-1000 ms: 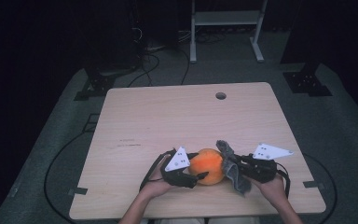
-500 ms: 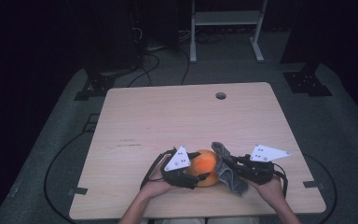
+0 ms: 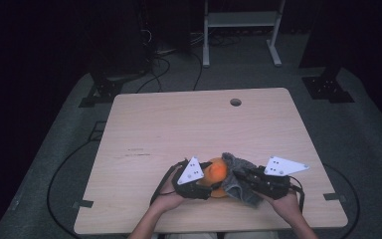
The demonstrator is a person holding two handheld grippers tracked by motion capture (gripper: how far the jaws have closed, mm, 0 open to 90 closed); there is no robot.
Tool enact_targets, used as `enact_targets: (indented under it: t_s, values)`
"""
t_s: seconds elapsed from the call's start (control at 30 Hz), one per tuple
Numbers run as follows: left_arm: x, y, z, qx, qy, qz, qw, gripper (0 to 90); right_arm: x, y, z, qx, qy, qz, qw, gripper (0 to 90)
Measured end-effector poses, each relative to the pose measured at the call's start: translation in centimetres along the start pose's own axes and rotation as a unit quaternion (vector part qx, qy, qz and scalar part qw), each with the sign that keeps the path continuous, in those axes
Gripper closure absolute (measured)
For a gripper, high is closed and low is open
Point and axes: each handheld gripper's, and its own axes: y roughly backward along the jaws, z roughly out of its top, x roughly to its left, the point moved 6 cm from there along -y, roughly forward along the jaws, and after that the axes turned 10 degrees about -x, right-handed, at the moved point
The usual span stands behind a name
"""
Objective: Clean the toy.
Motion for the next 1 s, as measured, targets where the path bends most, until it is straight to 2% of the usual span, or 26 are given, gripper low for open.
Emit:
enact_targets:
  t_s: [0.07,0.13,0.2,0.23,0.3,0.43,0.5,0.57,0.63,0.7,0.8,0.9,0.93,1.0]
  values:
    - [0.3,0.1,-0.1,-0.005,0.016,0.004,0.9998,33.8,-0.2,-0.1,-0.1,0.002,0.006,-0.006,1.0,80.8]
    - [0.7,0.3,-0.2,-0.007,0.039,0.009,0.9992,33.9,-1.3,0.0,-0.8,0.014,-0.001,-0.026,0.9995,80.8]
    - [1.0,0.2,-0.2,-0.01,0.058,0.015,0.9981,33.7,-2.6,0.3,-1.7,0.025,-0.018,-0.05,0.9983,80.8]
    - [1.0,0.2,-0.2,-0.01,0.059,0.016,0.9981,33.6,-2.9,0.4,-2.0,0.03,-0.025,-0.057,0.9976,80.8]
    - [1.0,0.1,-0.2,-0.011,0.062,0.021,0.9978,33.4,-2.7,0.4,-1.9,0.024,-0.026,-0.054,0.9979,80.8]
    - [1.1,0.0,-0.3,-0.014,0.065,0.03,0.9973,29.6,-0.7,-0.5,-1.0,0.011,0.003,-0.024,0.9996,80.8]
    - [0.9,0.1,-0.2,-0.02,0.068,0.017,0.9974,22.7,-0.9,-0.5,-1.1,0.013,-0.001,-0.023,0.9996,80.8]
    - [0.7,0.1,-0.3,-0.015,0.05,0.013,0.9985,22.8,-1.6,-0.3,-1.4,0.019,-0.005,-0.037,0.9991,80.8]
    - [0.3,-0.2,-0.2,-0.01,0.037,0.013,0.9992,28.8,-2.4,0.1,-1.9,0.028,-0.012,-0.047,0.9984,80.8]
    - [0.1,-0.5,-0.1,-0.005,0.029,0.012,0.9995,32.0,-2.4,0.2,-1.8,0.033,-0.009,-0.052,0.9981,80.8]
    - [-0.2,-0.4,-0.2,0.002,0.012,0.003,0.9999,34.5,-1.4,0.2,-1.1,0.031,0.007,-0.041,0.9986,80.8]
    - [-0.7,-0.4,-0.3,0.01,-0.018,-0.007,0.9998,35.3,0.0,0.0,0.0,0.014,0.018,-0.009,0.9997,80.8]
    - [-0.9,-0.5,-0.3,0.012,-0.025,-0.007,0.9996,35.5,0.1,-0.1,0.2,0.009,0.02,-0.003,0.9998,80.8]
    - [-1.0,-0.5,-0.2,0.009,-0.025,-0.012,0.9996,34.8,-0.2,-0.1,0.1,0.016,0.022,-0.006,0.9996,80.8]
